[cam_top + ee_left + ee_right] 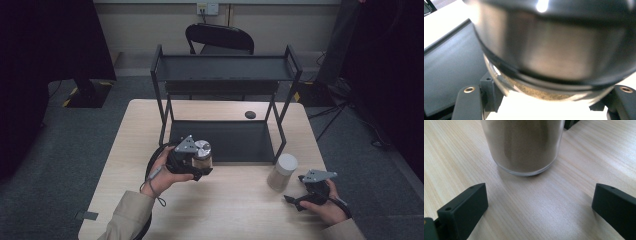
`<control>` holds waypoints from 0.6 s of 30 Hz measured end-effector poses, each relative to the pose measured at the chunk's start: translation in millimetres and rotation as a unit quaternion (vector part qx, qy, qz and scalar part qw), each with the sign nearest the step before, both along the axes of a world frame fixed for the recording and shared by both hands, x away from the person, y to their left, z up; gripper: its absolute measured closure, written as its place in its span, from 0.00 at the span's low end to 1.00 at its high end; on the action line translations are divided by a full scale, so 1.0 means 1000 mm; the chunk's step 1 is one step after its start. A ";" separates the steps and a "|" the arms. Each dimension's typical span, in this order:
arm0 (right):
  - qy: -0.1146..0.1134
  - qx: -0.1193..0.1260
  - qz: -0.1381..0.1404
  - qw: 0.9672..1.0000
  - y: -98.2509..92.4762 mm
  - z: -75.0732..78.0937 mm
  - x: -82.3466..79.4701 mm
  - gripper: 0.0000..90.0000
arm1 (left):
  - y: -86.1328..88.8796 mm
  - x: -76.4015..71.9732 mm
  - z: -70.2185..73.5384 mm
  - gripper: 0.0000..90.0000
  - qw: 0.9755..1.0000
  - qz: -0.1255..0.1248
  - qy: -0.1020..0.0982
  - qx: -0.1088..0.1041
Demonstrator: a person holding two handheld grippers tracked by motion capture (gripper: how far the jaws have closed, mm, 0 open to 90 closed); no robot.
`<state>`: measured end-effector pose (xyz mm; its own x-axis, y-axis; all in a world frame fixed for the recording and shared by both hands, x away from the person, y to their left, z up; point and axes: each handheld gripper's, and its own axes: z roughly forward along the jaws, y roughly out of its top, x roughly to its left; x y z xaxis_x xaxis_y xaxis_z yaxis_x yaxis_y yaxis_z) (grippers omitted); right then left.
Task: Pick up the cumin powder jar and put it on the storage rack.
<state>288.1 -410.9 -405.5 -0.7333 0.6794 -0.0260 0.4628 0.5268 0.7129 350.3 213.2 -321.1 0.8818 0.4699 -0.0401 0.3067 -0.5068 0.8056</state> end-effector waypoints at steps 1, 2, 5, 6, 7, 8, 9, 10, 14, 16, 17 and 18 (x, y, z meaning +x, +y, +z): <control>0.000 0.000 0.000 1.000 0.000 0.000 0.000 0.00 | 0.000 0.001 0.001 0.34 1.000 -0.001 0.000 0.000; 0.000 0.000 0.000 1.000 0.000 0.000 0.000 0.00 | -0.001 0.002 0.003 0.34 1.000 0.000 -0.001 0.000; 0.000 0.000 0.000 1.000 0.000 0.000 0.000 0.00 | -0.004 0.005 0.009 0.34 1.000 -0.002 -0.004 0.002; 0.000 0.000 0.000 1.000 0.000 0.000 0.000 0.00 | -0.005 0.006 0.011 0.34 1.000 -0.003 -0.004 0.003; 0.000 0.000 0.000 1.000 0.000 0.000 0.000 0.00 | -0.005 0.007 0.013 0.34 1.000 -0.002 -0.004 0.001; 0.000 0.000 0.000 1.000 0.000 0.000 0.000 0.00 | -0.006 0.008 0.015 0.34 1.000 -0.003 -0.005 0.002; 0.000 0.000 0.000 1.000 0.000 0.000 0.000 0.00 | -0.007 0.009 0.016 0.34 1.000 -0.001 -0.004 0.001; 0.000 0.000 0.000 1.000 0.000 0.000 0.000 0.00 | -0.007 0.010 0.018 0.34 1.000 0.000 -0.002 -0.001; 0.000 0.000 0.000 1.000 0.000 0.000 0.000 0.00 | -0.009 0.014 0.025 0.34 1.000 0.001 -0.005 -0.004; 0.000 0.000 0.000 1.000 0.000 0.000 0.000 0.00 | -0.010 0.016 0.029 0.34 1.000 0.000 -0.006 -0.004; 0.000 0.000 0.000 1.000 0.000 0.000 0.000 0.00 | -0.011 0.017 0.032 0.34 1.000 0.000 -0.007 -0.003; 0.000 0.000 0.000 1.000 0.000 0.000 0.000 0.00 | -0.011 0.018 0.034 0.34 1.000 0.001 -0.006 -0.004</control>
